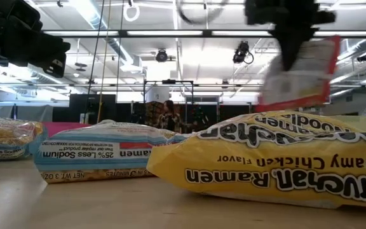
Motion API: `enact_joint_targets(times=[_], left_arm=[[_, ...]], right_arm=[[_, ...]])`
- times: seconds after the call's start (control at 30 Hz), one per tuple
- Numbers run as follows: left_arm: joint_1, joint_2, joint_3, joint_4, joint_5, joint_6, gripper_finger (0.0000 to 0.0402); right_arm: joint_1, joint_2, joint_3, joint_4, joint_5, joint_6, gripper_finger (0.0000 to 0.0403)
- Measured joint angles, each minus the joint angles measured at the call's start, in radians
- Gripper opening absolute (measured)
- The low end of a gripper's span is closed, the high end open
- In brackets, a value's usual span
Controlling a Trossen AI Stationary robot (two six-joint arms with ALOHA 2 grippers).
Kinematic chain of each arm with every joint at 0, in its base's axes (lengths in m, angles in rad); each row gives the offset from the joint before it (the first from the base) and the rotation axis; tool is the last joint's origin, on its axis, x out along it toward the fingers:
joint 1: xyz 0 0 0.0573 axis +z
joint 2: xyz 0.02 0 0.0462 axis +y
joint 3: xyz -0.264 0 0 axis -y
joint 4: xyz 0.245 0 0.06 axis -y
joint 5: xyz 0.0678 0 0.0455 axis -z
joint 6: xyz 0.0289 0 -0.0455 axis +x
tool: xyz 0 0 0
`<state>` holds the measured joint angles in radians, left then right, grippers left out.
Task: Sort Maruchan noodles
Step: Put the red noodle pack into the yellow bin
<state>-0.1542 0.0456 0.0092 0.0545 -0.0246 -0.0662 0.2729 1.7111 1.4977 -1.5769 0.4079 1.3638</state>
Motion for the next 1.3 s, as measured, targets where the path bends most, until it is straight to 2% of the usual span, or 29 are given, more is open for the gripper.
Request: enact_joint_targets(times=[0.17,0.27,0.5,0.7,0.8,0.97,1.13,1.3], left_arm=[[0.0,0.0,0.0,0.0,0.0,0.0,0.0062],[0.0,0.0,0.0,-0.003,0.0,0.0,0.0062],[0.0,0.0,0.0,-0.002,0.0,-0.001,0.0062],[0.0,0.0,0.0,-0.005,0.0,0.0,0.0062],[0.0,0.0,0.0,-0.005,0.0,0.0,0.0062],[0.0,0.0,0.0,-0.005,0.0,0.0,0.0062],[0.0,0.0,0.0,-0.005,0.0,0.0,0.0062],[0.0,0.0,0.0,-0.006,0.0,0.0,0.0062]], right_arm=[[-0.018,-0.06,-0.107,0.069,-0.055,0.007,0.0017],[-0.022,-0.086,-0.157,-0.005,-0.014,0.074,0.0015],[-0.029,-0.253,-0.266,0.013,0.011,0.21,0.0016],[-0.029,-0.362,-0.415,0.007,-0.057,0.338,0.0015],[-0.028,-0.372,-0.515,0.02,-0.096,0.387,0.0015],[-0.032,-0.369,-0.637,0.142,-0.152,0.392,0.0016],[-0.047,-0.371,-0.659,0.135,-0.169,0.369,0.0016],[-0.049,-0.37,-0.573,0.053,-0.239,0.308,0.0016]])
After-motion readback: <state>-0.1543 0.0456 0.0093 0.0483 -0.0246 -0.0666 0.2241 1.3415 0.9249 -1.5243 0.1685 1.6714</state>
